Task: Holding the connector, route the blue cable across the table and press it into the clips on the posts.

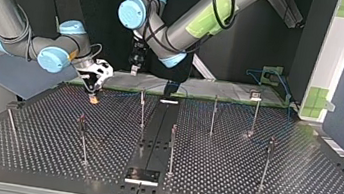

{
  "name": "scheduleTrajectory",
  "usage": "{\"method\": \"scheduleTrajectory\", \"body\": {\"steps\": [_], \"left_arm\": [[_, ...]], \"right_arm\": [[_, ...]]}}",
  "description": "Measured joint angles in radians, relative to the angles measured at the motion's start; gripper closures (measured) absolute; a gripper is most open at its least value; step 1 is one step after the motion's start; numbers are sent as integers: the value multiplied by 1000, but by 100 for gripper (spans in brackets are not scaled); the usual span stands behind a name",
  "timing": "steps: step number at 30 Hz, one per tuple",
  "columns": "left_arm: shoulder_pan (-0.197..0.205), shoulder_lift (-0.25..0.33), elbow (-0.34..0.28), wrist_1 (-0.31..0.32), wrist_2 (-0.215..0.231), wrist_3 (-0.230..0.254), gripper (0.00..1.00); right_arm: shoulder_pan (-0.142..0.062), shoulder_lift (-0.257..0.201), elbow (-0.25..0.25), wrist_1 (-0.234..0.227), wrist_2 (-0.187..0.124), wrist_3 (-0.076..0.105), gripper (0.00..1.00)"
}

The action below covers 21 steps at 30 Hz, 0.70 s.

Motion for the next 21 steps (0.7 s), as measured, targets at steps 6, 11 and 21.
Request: {"method": "scheduleTrajectory", "body": {"steps": [6,11,21], "left_arm": [[5,-51,51,-37,-5,2,0],[6,-80,97,-38,-6,4,0],[7,-98,183,-34,-6,6,0]], "right_arm": [[0,0,0,0,-1,-1,100],[0,0,0,0,-1,0,100],[0,0,0,0,-1,-1,100]]}}
